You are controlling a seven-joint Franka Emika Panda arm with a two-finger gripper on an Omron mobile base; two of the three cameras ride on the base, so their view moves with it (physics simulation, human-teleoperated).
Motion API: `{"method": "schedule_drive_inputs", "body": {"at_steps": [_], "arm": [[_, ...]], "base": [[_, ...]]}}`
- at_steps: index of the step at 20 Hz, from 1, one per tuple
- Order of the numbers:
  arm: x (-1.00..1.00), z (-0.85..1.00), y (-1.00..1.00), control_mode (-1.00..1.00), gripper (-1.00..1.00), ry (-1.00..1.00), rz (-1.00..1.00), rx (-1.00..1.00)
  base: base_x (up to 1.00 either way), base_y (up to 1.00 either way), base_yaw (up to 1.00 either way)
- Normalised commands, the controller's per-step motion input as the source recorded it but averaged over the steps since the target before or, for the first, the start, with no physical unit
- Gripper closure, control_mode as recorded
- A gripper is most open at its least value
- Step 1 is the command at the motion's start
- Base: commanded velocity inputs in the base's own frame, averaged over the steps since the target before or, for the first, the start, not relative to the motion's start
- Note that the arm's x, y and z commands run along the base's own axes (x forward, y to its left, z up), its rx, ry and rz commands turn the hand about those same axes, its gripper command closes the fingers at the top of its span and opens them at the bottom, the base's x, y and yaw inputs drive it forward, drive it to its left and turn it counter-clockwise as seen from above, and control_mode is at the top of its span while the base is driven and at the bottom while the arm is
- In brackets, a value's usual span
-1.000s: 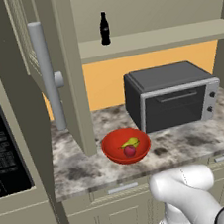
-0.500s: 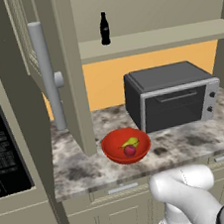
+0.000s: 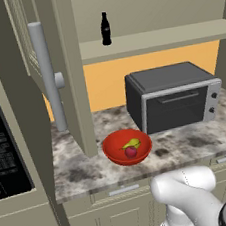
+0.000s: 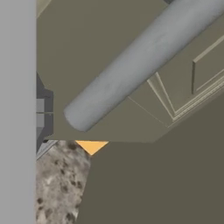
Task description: Open the cabinet. Pick the apple and pear from the cabinet and place them into the bowl. Then close the cabinet.
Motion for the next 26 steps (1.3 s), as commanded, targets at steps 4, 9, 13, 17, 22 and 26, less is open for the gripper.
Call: {"method": "schedule_drive_inputs", "body": {"at_steps": [4, 9, 13, 17, 22, 26], "arm": [[0.44, -0.02, 0.0, -1.0, 1.0, 0.0, 0.0, 0.0], [0.48, -0.06, 0.01, -1.0, 1.0, 0.0, 0.01, 0.0], [0.54, -0.16, 0.14, -1.0, 1.0, 0.0, 0.08, 0.0], [0.52, -0.04, 0.11, -1.0, 1.0, 0.0, 0.08, 0.0], [0.51, 0.0, 0.01, -1.0, 1.0, -0.06, 0.04, 0.0], [0.61, 0.0, 0.0, -1.0, 1.0, -0.06, 0.04, 0.0]], "base": [[0.0, 0.0, 0.0], [0.0, 0.0, 0.0], [0.0, 0.0, 0.0], [0.0, 0.0, 0.0], [0.0, 0.0, 0.0], [0.0, 0.0, 0.0]]}}
